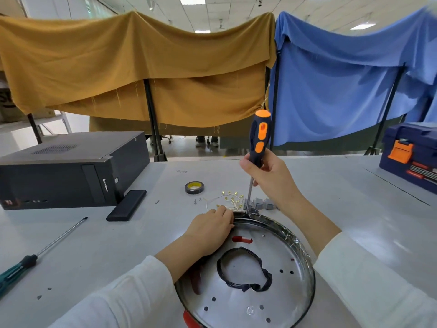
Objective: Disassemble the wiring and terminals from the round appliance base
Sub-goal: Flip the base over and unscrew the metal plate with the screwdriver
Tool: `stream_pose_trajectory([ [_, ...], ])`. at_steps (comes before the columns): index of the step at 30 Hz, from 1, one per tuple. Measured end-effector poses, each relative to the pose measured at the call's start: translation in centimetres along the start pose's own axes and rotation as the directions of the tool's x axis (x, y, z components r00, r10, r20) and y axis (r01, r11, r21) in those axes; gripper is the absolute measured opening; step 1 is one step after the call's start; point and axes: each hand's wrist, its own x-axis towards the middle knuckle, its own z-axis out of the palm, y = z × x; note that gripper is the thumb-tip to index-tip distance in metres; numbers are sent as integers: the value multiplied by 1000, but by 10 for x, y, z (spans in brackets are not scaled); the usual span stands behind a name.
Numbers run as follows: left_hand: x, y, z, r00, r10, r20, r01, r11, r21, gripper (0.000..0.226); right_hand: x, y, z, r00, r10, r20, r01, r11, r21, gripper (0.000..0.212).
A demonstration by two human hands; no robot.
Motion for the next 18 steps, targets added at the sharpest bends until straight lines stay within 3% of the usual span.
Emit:
stream_pose_trajectory([
  [5,0,1,-2,1000,-23,-11,23,999,-41,23,-5,2,-9,995,102,13,-96,966,-241,46],
  [8,-1,1,-2,1000,-21,-15,20,998,-56,23,-7,-10,-13,994,90,-68,-112,830,-546,65],
  [10,0,0,-3,1000,-5,-20,3,997,-78,22,-3,-19,-17,997,64,-45,-78,794,-603,73],
  [12,0,-1,-4,1000,-5,-16,3,992,-127,19,0,-25,-24,997,70,20,-50,854,-517,67],
  [18,-1,-8,-10,998,-49,-31,31,900,-435,10,0,-16,-32,978,90,188,-37,962,-271,18],
])
